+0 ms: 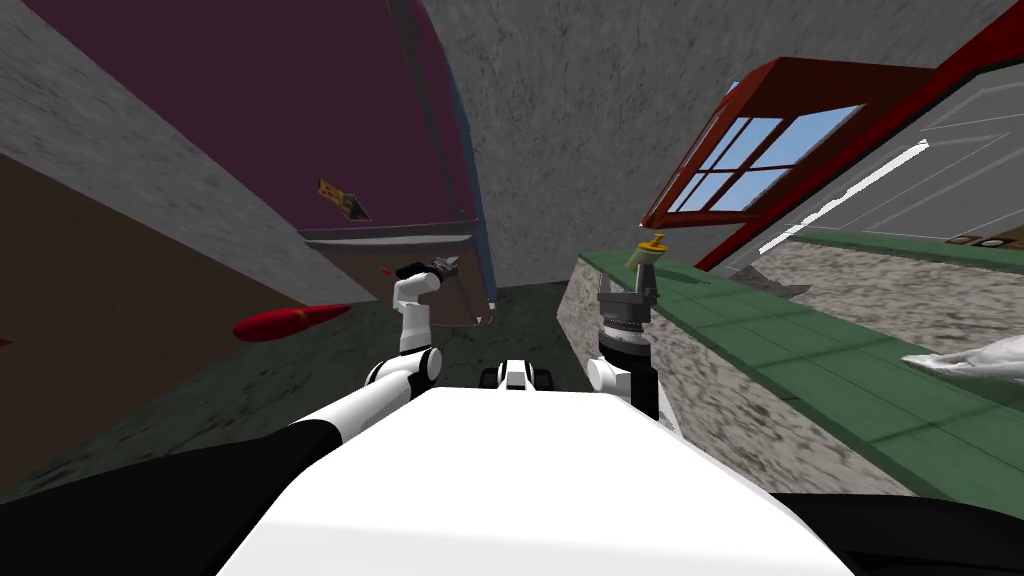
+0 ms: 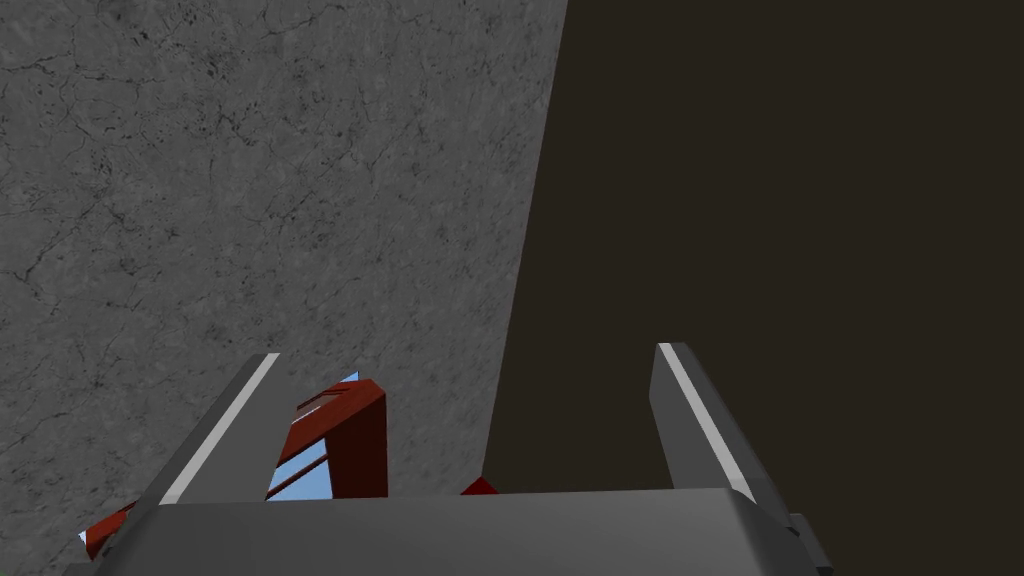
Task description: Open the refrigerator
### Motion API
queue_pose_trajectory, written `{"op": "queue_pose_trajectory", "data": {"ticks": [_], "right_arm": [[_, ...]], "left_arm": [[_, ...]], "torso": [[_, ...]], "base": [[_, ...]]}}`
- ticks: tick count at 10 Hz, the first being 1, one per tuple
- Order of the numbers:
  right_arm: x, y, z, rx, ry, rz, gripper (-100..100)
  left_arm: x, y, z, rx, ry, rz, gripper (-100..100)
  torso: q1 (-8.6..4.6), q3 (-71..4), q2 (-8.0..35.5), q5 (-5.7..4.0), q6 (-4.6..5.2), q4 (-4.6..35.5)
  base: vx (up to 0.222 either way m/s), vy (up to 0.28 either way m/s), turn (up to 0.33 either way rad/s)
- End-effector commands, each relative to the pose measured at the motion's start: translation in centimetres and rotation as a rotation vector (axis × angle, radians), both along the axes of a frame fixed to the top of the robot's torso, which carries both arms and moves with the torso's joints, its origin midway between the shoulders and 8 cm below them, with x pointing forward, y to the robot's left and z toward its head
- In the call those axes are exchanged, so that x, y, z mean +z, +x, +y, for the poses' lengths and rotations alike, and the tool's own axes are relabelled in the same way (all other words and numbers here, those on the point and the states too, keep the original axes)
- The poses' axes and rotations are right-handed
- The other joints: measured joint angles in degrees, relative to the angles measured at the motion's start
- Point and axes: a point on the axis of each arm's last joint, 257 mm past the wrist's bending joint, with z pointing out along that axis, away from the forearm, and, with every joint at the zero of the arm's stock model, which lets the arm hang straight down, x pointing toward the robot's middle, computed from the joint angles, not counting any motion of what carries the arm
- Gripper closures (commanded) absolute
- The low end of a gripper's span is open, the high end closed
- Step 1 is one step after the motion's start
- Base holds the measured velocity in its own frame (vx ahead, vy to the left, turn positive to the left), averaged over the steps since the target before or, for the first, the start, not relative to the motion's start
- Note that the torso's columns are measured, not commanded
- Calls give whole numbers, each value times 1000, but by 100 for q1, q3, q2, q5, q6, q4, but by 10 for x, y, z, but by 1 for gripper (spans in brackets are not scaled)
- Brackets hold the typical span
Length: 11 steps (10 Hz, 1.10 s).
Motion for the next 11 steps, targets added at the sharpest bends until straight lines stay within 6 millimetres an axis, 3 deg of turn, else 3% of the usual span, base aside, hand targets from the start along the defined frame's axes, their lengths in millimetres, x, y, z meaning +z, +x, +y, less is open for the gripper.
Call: {"op": "queue_pose_trajectory", "data": {"ticks": [1,4,5,6,11], "right_arm": [[0,0,0,0,0,0,0],[0,0,0,0,0,0,0],[0,0,0,0,0,0,0],[0,0,0,0,0,0,0],[0,0,0,0,0,0,0]], "left_arm": [[4,3,-25,-60,6,-5,100],[4,4,-54,-126,7,-3,100],[3,5,-48,-111,5,-2,100],[-2,3,-63,-147,4,7,100],[-3,-1,-88,-209,5,10,100]], "torso": [[-3,-3,-1,0,-3,-2],[-48,-10,-15,-10,9,-7],[-60,-9,-12,-14,30,-13],[-82,-35,-60,-24,34,-15],[-5,-17,-23,7,16,-26]], "base": [[-381,244,-51],[-341,206,-37],[-165,81,-15],[-125,156,-45],[-166,197,-51]]}}
